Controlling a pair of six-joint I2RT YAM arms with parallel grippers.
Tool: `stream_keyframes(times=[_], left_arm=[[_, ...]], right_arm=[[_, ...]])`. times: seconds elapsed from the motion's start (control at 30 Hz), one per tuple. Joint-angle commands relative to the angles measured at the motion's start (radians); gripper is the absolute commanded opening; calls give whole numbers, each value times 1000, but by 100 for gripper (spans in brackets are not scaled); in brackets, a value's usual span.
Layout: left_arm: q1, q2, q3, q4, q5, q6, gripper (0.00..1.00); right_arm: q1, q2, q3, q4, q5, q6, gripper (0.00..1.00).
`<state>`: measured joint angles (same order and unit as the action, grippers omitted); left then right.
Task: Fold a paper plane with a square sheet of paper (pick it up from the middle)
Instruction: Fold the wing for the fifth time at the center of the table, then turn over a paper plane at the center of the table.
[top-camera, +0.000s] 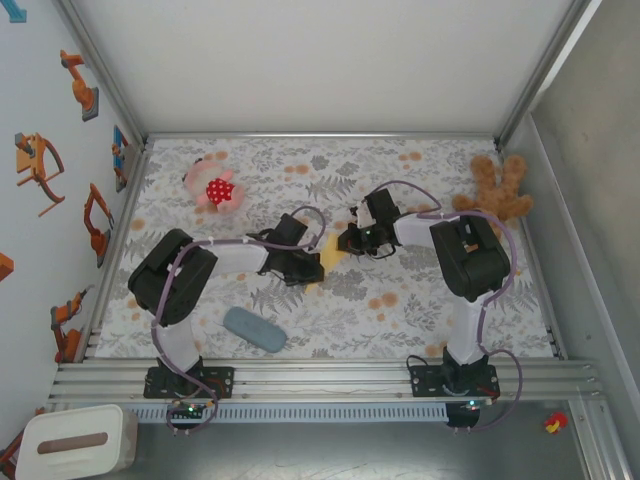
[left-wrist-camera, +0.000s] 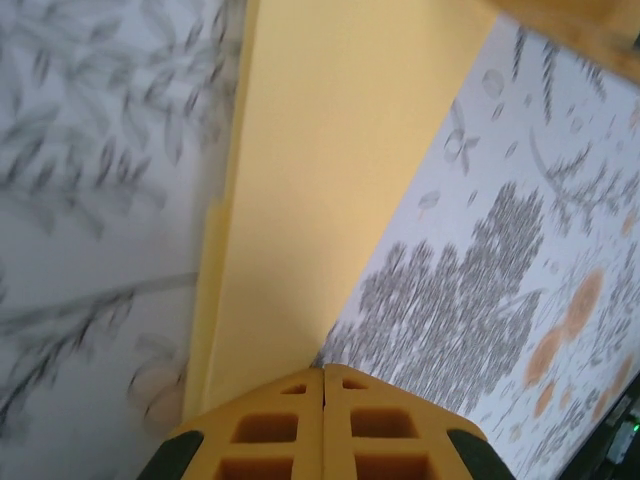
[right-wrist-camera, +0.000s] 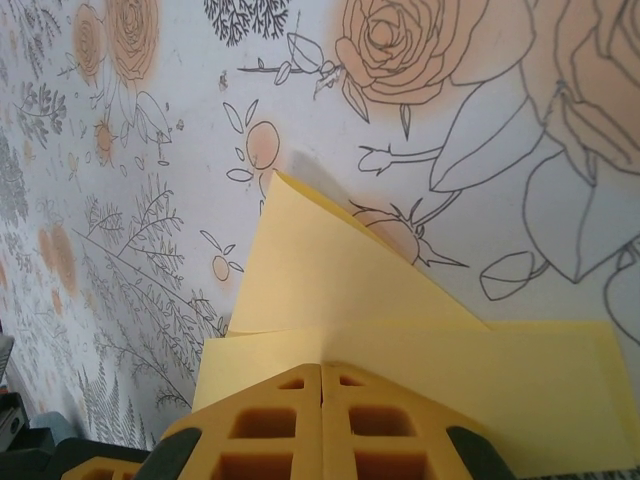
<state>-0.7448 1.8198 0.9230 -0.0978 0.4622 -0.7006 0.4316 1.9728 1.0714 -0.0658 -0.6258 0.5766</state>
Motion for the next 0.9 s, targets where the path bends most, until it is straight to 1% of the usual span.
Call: stream_keyframes(times=[0.0,0.1,0.2,0.27,0.33,0.37,0.43,0.5,0.57,0.7,0.77,0.87], left_arm=[[1,-51,-72,-163,-32,32,2],[7,-134,-55,-206,-43,39,7],[22,-227,-3,-253,-74,49,15],[42,-283,28,-285,-116,47,27],[64,-332,46,-307,-151,41,41],[74,-360,56,-324,-177,42,46],[96,-416,67,-345,-217,50,52],[131,-465,61,-351,-242,53,57],[177,-510,45,-357,-254,57,63],[240,-580,-8,-367,-289,62,79],[268,-615,-44,-373,-317,64,87],[310,-656,-99,-371,-331,73,95]], right_arm=[[-10,24,-7,-89,69,-54,0],[-8,-30,44,-132,20,-80,0],[1,-98,119,-236,39,-109,4],[6,-132,164,-315,70,-109,7],[12,-164,183,-353,106,-85,7],[19,-181,189,-371,133,-66,7],[34,-211,197,-402,197,-33,9],[60,-233,213,-446,268,-3,18],[98,-235,253,-517,357,33,39],[182,-195,343,-653,522,108,59],[227,-152,392,-696,577,140,63],[286,-64,477,-752,625,184,63]])
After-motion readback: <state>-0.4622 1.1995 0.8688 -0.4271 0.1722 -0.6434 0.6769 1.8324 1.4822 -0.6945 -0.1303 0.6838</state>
